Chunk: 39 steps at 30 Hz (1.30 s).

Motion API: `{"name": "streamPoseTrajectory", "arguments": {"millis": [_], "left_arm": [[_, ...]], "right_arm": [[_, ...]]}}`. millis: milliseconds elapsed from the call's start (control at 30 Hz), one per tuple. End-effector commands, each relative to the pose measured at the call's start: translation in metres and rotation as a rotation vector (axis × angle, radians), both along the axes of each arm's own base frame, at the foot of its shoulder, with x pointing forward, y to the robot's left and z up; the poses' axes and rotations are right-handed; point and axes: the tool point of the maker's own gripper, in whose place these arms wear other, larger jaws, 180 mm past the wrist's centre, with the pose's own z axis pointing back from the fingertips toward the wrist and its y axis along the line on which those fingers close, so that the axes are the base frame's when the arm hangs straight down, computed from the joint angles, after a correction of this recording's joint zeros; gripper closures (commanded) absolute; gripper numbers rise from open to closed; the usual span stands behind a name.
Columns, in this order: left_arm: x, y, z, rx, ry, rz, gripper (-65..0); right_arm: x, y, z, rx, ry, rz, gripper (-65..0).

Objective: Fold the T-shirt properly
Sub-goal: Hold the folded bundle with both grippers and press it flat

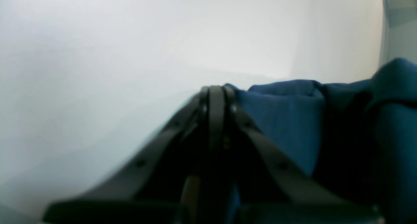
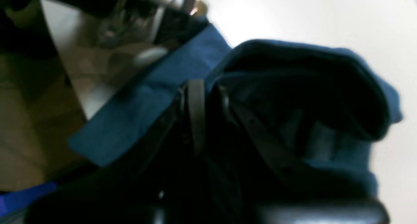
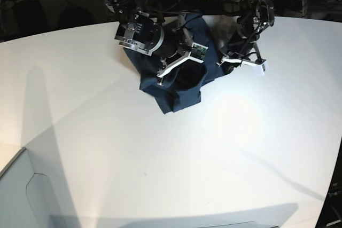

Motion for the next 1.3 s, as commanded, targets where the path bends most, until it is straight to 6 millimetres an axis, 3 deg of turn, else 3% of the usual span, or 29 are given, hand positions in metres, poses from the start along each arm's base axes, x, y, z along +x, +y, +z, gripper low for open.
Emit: {"name": "streamPoseTrajectory", "arguments": {"millis": [0, 233, 533, 633, 767, 867, 1100, 1200, 1267], "left_arm": [[0.003, 0.002, 0.004, 0.008, -0.013, 0.000, 0.0], [0.003, 0.002, 0.004, 0.008, -0.013, 0.000, 0.0], [0.002, 0.004, 0.004, 0.009, -0.012, 0.004, 0.0], [0.003, 0.004, 0.004, 0.011, -0.013, 0.003, 0.0], [0.002, 0.005, 0.005, 0.012, -0.015, 0.004, 0.0], [0.002, 0.005, 0.007, 0.009, -0.020, 0.004, 0.0], [0.000, 0.010, 0.023, 0.039, -0.056, -0.011, 0.0], [-0.003, 0.011, 0.035, 0.054, -0.082, -0.017, 0.0], [-0.005, 0.024, 0.044, 0.080, -0.097, 0.002, 0.0]], "right_arm": [[0.000, 0.010, 0.006, 0.041, -0.002, 0.019, 0.0], [-0.010, 0.022, -0.019, 0.087, 0.077, 0.049, 0.0], [-0.009, 0.028, -0.015, 0.106, 0.080, 0.044, -0.5], [-0.010, 0.028, -0.016, 0.103, 0.082, 0.044, -8.8], [-0.013, 0.027, -0.014, 0.107, 0.082, 0.042, -32.8], [-0.013, 0.026, 0.004, 0.140, 0.040, 0.035, -44.6], [-0.007, 0.014, 0.049, 0.182, -0.092, 0.019, -46.3], [-0.006, 0.007, 0.053, 0.168, -0.120, 0.023, -46.3], [-0.002, 0.003, 0.052, 0.161, -0.123, 0.009, -46.3]]}}
